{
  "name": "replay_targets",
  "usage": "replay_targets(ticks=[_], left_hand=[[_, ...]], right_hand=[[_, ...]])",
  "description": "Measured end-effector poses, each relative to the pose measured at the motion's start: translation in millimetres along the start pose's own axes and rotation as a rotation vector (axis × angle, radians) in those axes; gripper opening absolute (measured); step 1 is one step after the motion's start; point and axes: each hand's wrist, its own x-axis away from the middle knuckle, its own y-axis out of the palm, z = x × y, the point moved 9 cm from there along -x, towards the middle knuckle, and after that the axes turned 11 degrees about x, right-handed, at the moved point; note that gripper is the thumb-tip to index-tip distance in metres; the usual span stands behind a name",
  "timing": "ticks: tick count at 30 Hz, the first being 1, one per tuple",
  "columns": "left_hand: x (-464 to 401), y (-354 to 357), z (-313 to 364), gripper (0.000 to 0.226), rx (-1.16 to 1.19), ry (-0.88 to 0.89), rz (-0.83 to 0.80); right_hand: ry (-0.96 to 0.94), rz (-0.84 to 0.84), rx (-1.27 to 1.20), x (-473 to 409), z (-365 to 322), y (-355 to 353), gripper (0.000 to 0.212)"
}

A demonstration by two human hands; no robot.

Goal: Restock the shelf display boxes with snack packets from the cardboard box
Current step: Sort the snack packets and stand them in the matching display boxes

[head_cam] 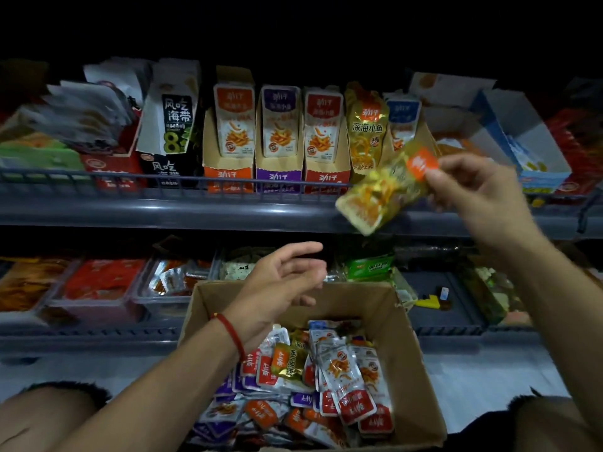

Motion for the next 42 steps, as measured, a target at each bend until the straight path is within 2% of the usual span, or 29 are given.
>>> replay_targets(ticks=[4,9,16,23,30,38,42], left_hand=[[-2,-6,-1,0.037,0.028,-0.014,0.044],[-6,-10,0,0.034,0.016,-0.010,0.053],[-8,-15,2,0.034,-0.001,-0.002,0.061],[-8,-14,5,0.034,-0.001,0.011,0.031],[-8,-14,7,0.033,-0.009,0.016,0.037],[-7,-14,6,0.033,-0.030,0.006,0.050],[-8,-15,3,0.032,-0.060,-0.011,0.064]], right_hand=[[-0.178,0.203,0.217,-57,-40,-40,0.019],[-0.169,0.090,0.409,-111,-48,-22,0.016],[-0.227,-0.085,0.631,-138,-40,30,0.016],[-0.324,-0.038,0.861,-144,-44,40,0.028],[-0.321,0.008,0.920,-151,-39,45,0.026],[-0.284,0.040,0.913,-145,-37,44,0.042],[-0.342,0.100,0.877,-127,-44,39,0.043]])
